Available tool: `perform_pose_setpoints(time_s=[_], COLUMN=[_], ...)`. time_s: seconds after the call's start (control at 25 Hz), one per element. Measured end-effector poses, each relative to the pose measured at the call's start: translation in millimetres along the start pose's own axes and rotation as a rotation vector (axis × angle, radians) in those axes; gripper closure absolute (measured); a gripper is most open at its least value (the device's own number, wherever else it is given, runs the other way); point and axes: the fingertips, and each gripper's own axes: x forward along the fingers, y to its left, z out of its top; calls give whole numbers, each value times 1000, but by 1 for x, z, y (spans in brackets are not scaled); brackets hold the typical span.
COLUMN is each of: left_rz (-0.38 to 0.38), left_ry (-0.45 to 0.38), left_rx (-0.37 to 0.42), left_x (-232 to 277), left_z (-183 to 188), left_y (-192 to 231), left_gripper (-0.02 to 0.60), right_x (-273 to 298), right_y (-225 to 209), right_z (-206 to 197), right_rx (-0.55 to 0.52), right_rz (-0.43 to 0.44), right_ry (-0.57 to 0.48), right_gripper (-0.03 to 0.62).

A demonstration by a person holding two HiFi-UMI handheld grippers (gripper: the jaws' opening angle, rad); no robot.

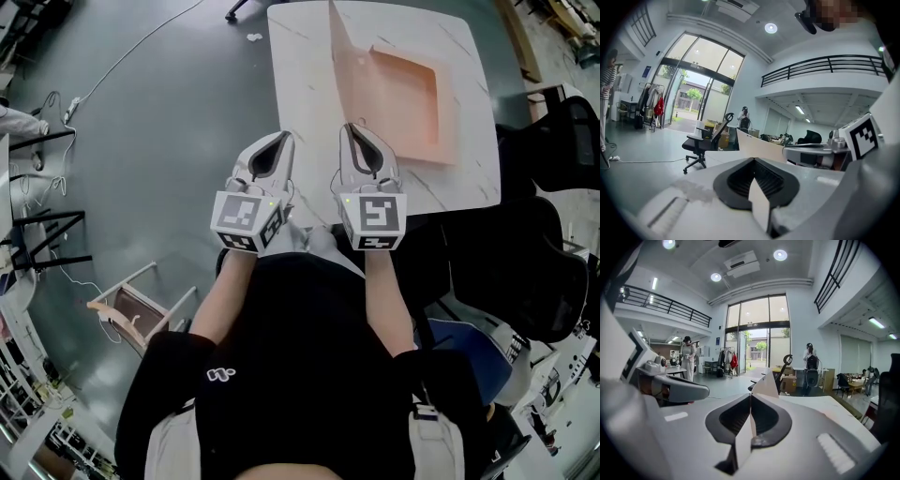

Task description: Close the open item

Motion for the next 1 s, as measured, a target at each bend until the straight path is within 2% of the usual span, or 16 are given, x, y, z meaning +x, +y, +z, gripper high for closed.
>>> perform_pose_setpoints(time_s=[0.4, 0.64, 1.0], left_rz=[-103, -153, -177], left_ry=[19, 30, 46], left_rx=[33, 51, 73], left_x=[34, 50, 63], left_z=[4, 3, -1], left_y=[-34, -56, -70], left_gripper=[580, 580, 580], right_x=[-29, -51, -77], right_y=[-48, -75, -127], right_z=[0, -1, -19], right_rx=[230, 263, 441], right_rz=[-75, -131, -197], right_ry=[-72, -105, -167], right_gripper=[591, 592, 592])
